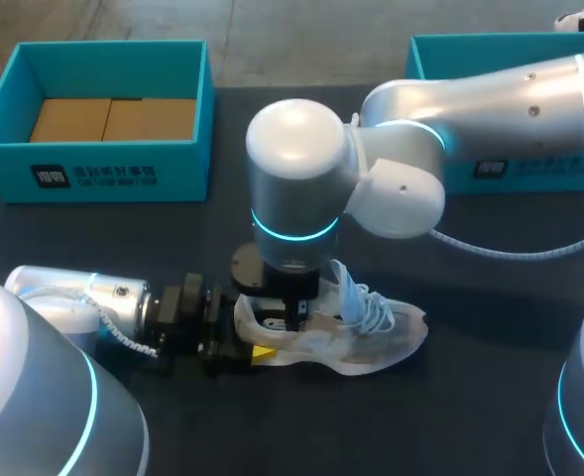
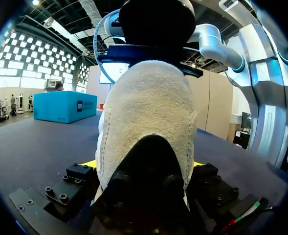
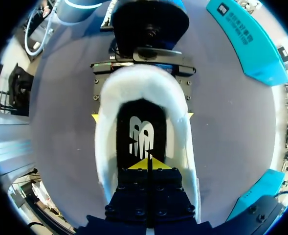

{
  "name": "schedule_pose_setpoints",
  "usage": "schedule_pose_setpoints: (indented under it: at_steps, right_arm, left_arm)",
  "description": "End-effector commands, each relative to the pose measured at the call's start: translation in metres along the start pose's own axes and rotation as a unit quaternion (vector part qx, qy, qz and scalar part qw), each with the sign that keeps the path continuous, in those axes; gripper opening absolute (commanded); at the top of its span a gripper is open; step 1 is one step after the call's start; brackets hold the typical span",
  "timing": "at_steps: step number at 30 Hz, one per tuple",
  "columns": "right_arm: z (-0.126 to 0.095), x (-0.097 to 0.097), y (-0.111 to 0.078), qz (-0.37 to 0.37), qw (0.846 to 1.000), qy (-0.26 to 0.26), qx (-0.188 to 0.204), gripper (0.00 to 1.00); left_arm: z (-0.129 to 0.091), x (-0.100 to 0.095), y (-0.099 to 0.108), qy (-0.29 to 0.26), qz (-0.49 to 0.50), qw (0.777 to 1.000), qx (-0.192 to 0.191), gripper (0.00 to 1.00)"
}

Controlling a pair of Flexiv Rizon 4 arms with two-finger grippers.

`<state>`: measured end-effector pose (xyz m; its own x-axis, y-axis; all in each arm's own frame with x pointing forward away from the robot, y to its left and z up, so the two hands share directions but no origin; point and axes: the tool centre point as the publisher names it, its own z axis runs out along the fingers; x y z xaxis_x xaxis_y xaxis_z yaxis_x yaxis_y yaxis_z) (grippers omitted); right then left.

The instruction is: Take the shoe out of the shoebox, open the shoe tongue, remove and reinsert the insole, then place the shoe into the shoebox

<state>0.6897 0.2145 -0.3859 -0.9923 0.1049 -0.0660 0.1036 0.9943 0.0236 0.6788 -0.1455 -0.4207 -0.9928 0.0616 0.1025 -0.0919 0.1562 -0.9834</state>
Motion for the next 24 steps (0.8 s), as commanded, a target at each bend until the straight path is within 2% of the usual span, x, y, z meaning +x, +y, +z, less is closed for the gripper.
schedule_pose_setpoints:
  at_steps: [1,13,21,24]
  right_arm:
    - [0.007,0.000,-0.006,0.006,1.000,0.005,-0.002,0.00]
    - [0.007,0.006,-0.033,0.062,0.998,-0.015,-0.001,0.00]
    - [0.002,0.006,-0.043,0.082,0.996,-0.030,0.002,0.00]
    - [0.001,0.004,-0.044,0.084,0.996,-0.031,0.002,0.15]
  left_arm:
    - [-0.001,0.000,0.003,-0.001,0.000,1.000,-0.001,0.00]
    - [-0.001,0.000,0.003,-0.001,0.000,1.000,-0.001,0.00]
    - [-0.001,0.000,0.003,-0.001,0.000,1.000,-0.001,0.00]
    - [-0.001,0.000,0.003,-0.001,0.000,1.000,-0.001,0.00]
